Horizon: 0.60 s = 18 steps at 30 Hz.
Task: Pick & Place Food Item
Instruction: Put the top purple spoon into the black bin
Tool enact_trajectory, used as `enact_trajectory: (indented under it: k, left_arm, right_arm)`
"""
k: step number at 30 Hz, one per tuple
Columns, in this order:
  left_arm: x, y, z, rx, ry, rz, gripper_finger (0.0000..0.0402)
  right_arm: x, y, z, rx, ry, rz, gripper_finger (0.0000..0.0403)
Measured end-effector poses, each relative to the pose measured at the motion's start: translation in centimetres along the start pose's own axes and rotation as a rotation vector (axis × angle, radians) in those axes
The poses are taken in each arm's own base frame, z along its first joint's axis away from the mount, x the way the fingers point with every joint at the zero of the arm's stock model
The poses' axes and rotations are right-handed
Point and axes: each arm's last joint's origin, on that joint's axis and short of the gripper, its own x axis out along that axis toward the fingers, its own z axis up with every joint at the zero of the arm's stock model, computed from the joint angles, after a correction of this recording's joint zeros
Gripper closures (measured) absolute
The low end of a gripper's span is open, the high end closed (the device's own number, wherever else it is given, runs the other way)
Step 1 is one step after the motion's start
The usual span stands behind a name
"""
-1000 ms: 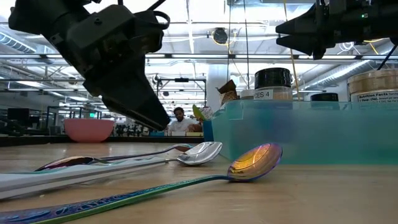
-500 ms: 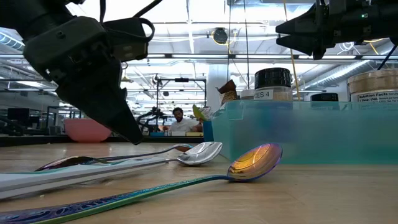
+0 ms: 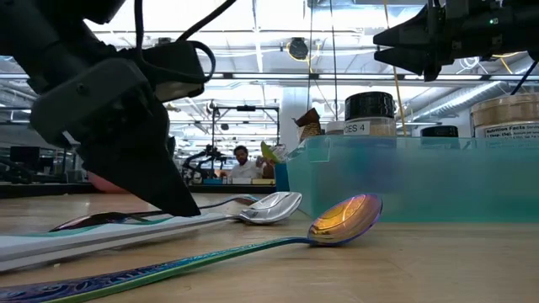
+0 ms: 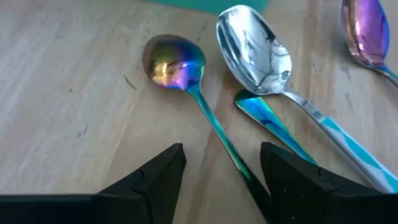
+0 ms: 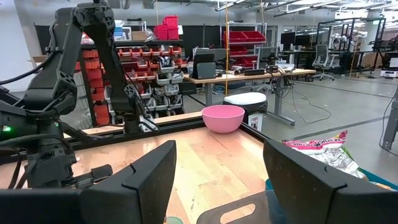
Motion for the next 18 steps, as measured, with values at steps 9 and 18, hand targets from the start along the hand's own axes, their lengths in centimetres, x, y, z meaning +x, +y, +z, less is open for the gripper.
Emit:
enact_trajectory:
  k: [9,18]
  left_arm:
    - [-0.2,0.8,-0.4,0.022,0.083,0.046,0.0287]
    - [0.1,1.7,0.0,0.123,0.092,0.071,0.0383]
  right_arm:
    - [0.0,0.0,0.0,0.008,0.002,0.000,0.0170]
    - [0.0,0.0,0.0,0.002,-0.001,0.003,0.0170]
